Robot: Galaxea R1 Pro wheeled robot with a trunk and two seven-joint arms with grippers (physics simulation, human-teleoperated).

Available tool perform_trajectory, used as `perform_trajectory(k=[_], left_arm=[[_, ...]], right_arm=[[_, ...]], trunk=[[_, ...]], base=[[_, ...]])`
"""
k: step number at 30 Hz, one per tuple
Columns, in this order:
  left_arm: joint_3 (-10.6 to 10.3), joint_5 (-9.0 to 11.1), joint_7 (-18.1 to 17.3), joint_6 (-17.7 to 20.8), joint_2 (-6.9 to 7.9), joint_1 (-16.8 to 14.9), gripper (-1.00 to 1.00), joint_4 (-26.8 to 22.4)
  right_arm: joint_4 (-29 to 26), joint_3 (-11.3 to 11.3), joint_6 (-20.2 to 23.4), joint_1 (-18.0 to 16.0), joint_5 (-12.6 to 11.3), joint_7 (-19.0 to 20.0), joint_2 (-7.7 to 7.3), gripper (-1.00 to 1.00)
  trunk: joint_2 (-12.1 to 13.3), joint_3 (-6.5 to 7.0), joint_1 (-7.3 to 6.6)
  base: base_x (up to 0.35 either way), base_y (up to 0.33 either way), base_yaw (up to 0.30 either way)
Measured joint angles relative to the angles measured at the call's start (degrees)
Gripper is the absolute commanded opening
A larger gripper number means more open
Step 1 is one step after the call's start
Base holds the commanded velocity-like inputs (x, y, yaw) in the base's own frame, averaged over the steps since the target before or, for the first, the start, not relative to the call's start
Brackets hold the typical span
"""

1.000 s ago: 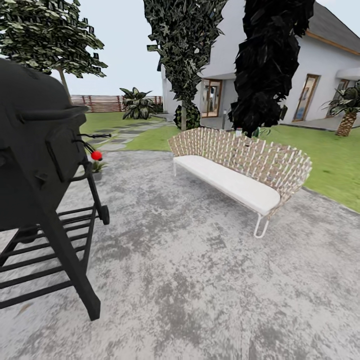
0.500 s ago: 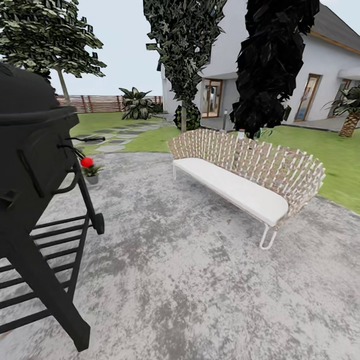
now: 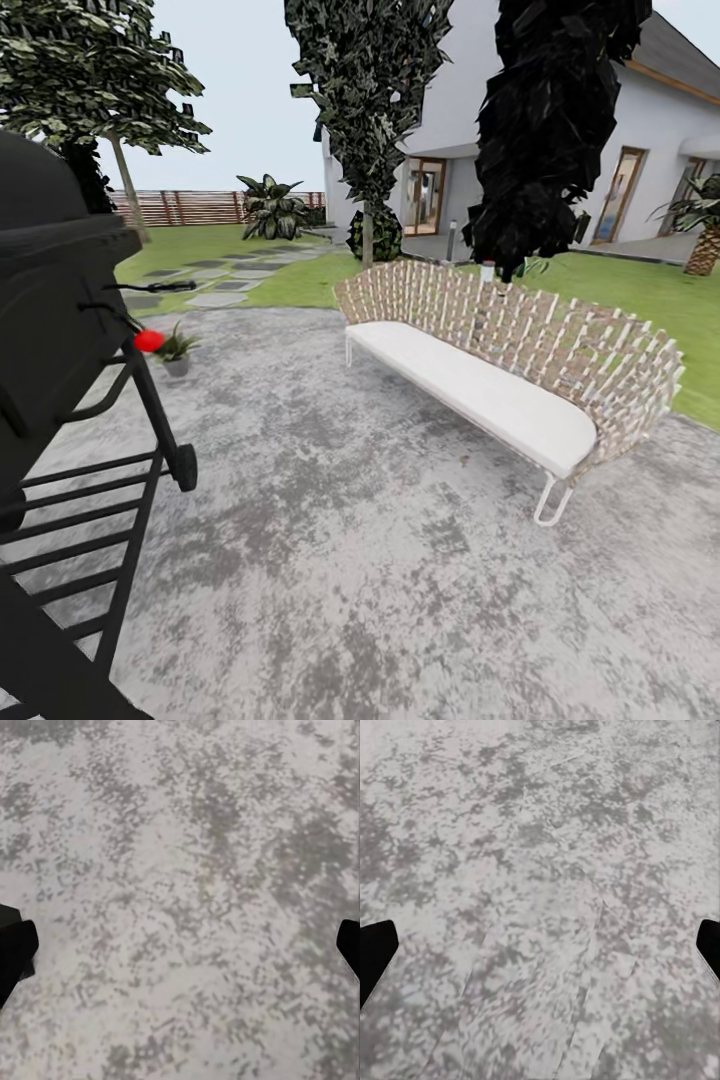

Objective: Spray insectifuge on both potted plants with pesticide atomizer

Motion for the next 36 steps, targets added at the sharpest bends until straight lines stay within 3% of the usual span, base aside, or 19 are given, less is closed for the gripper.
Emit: perform_trajectory(k=[11, 36], left_arm=[[0.06, 0.0, 0.01, 0.01, 0.01, 0.0, 1.0, 0.0], [0.06, 0.0, 0.02, 0.01, 0.15, 0.0, 1.0, 0.01]], right_arm=[[-0.01, 0.0, 0.0, 0.0, 0.0, 0.04, 0.0, 1.0], [-0.02, 0.0, 0.01, 0.01, -0.05, -0.06, 0.0, 1.0]], trunk=[[0.0, 0.0, 0.0], [0.0, 0.0, 0.01]], base=[[0.337, -0.015, 0.0], [0.296, -0.198, 0.0]])
